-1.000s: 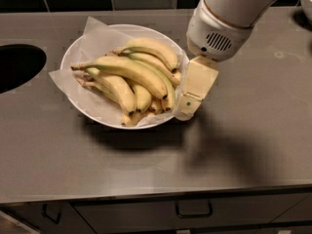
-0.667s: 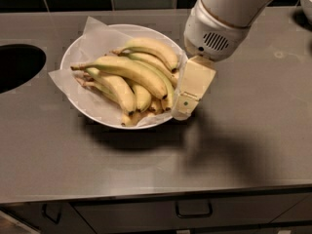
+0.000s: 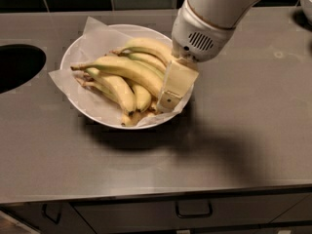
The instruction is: Pick banana from white bowl
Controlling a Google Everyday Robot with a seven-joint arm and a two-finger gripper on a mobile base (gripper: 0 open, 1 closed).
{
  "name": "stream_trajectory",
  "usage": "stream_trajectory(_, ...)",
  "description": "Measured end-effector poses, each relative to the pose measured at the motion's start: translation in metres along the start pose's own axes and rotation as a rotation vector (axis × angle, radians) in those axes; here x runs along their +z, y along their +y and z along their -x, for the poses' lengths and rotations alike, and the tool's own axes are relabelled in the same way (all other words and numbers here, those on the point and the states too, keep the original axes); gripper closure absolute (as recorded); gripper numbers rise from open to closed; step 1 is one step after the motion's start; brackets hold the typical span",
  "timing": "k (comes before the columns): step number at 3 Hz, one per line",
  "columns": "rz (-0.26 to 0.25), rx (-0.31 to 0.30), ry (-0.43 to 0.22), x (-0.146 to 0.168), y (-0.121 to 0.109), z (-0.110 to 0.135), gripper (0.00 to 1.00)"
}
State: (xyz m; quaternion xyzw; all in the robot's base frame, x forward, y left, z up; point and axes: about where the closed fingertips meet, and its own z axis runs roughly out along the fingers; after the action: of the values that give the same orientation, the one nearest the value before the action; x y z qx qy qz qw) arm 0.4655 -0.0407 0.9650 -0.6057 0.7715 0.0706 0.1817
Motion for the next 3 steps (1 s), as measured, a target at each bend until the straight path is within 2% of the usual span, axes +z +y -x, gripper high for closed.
stream_trajectory(3,0.034,-0.023,-0.025,0.018,-0.007,0.035,0.15)
